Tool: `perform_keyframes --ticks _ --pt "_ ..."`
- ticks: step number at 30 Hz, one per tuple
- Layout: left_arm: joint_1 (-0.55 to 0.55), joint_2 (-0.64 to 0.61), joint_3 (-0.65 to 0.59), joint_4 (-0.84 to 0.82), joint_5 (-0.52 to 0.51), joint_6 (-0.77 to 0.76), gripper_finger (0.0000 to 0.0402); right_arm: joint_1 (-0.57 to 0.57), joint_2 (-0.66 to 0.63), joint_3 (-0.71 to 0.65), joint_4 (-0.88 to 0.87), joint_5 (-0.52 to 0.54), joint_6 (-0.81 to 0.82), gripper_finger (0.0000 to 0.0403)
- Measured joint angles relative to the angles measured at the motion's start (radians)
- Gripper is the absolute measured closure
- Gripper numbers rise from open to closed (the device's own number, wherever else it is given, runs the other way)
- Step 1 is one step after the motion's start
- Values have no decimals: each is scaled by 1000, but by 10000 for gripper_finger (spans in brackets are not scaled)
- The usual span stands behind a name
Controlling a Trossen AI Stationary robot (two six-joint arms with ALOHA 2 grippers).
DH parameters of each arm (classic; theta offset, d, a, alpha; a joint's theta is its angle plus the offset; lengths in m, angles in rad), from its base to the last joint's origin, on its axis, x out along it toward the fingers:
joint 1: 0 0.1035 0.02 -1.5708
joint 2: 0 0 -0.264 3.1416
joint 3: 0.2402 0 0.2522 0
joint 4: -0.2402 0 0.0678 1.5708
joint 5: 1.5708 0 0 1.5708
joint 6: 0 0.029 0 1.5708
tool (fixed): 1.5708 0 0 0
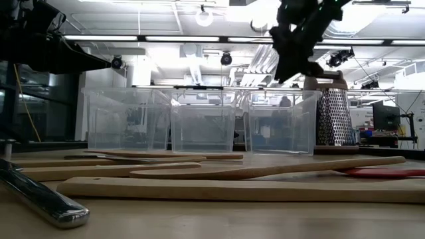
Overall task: Pick & Place Kitchen Items
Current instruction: Put the table knife into the right transparent bin
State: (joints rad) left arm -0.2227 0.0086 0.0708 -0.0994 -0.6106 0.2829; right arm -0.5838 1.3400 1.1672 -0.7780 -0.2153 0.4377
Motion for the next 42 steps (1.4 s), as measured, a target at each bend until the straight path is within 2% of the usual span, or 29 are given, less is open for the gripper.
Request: perform_keyframes --ticks 7,12,16,21,24,28,34,38,40,42 --pt "0 0 0 0 0 0 14 122 -157 -109 0 17 5 321" --pt "0 0 0 0 0 0 14 263 -292 -214 -5 116 10 321" --pt "0 0 0 0 0 0 14 401 -389 -302 -3 203 93 321" --pt "0 0 0 0 0 0 14 548 -482 -421 35 148 287 321" --pt "0 0 0 0 0 0 14 635 -529 -502 141 103 372 321" --pt "0 0 0 0 0 0 14 753 -570 -624 316 110 441 323" --pt "0 0 0 0 0 0 14 932 -594 -735 443 212 479 332" --pt "0 0 0 0 0 0 14 1041 -594 -780 480 374 554 327" --pt "0 0 0 0 0 0 14 1077 -594 -804 517 432 583 325" --pt "0 0 0 0 0 0 14 1089 -594 -844 580 434 607 327"
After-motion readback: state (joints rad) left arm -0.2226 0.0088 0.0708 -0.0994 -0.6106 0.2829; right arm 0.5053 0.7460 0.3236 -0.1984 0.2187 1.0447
